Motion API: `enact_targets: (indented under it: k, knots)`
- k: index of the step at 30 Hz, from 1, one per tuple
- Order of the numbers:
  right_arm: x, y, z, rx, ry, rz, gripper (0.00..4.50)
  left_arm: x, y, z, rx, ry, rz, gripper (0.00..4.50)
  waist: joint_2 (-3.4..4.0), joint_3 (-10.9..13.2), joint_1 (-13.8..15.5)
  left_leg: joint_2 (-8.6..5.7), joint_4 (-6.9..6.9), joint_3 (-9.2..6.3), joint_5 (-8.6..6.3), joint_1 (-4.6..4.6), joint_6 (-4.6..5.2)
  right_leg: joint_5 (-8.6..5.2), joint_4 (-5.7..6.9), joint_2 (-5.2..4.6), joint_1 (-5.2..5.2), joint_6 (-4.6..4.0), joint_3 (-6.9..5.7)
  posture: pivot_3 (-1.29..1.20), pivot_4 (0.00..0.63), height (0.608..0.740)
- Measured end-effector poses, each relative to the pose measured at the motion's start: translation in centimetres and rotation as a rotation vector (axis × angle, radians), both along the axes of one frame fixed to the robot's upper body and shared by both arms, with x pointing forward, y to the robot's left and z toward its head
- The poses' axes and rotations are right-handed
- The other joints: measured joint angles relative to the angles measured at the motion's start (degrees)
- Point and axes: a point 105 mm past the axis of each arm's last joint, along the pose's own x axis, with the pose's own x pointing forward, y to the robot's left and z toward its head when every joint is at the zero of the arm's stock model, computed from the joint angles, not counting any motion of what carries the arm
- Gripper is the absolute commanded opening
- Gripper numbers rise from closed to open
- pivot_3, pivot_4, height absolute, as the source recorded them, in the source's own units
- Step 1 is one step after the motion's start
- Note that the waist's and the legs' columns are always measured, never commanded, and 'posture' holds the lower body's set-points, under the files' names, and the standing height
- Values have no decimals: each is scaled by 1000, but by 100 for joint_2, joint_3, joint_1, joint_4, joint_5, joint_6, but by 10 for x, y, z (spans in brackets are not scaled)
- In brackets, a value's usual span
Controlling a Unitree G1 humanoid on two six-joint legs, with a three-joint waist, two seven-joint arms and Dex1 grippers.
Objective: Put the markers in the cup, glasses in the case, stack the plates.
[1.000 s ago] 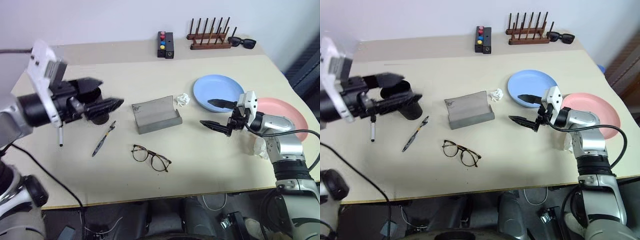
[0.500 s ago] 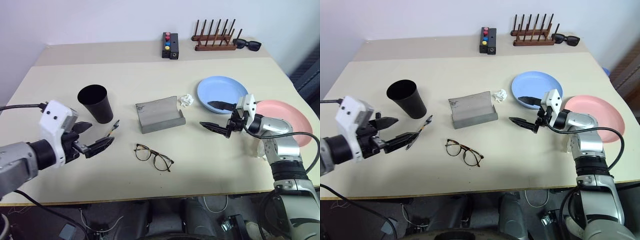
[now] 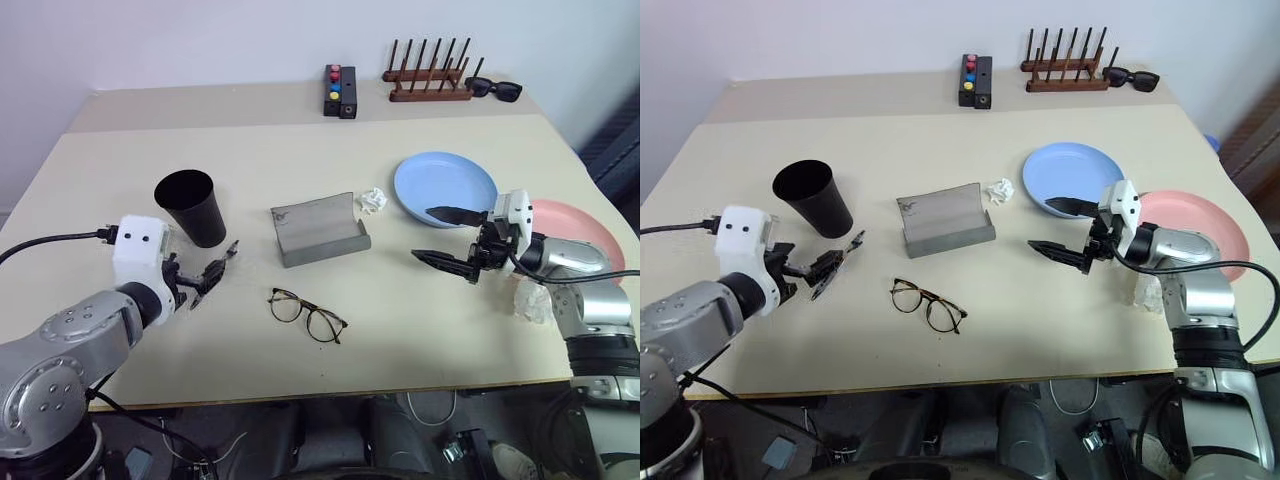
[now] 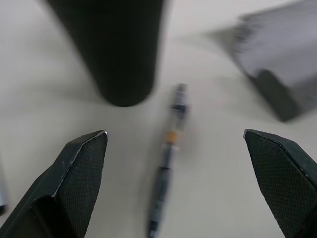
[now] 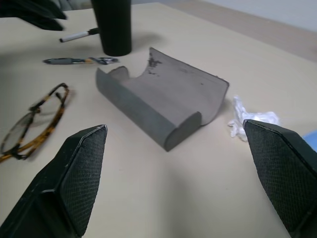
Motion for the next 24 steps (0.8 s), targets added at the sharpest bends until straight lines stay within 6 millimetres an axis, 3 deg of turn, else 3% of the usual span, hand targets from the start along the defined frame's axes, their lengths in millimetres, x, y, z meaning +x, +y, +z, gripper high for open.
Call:
enact_targets:
  k: [10, 24]
  knots:
    - [-14, -7, -2, -85, 32, 52, 4500, 5, 6, -16, 7, 97, 20, 4483, 0, 0, -10, 1, -1, 1, -1, 0, 1, 0, 0, 0, 0, 0, 0, 0, 150, 740]
    - [-17, 1, 6, -90, 7, 72, 4500, 10, -10, -37, 43, 197, -66, 4483, -1, 0, 106, 0, 0, 1, -1, 0, 1, 0, 0, -2, -1, 0, 0, 0, 150, 740]
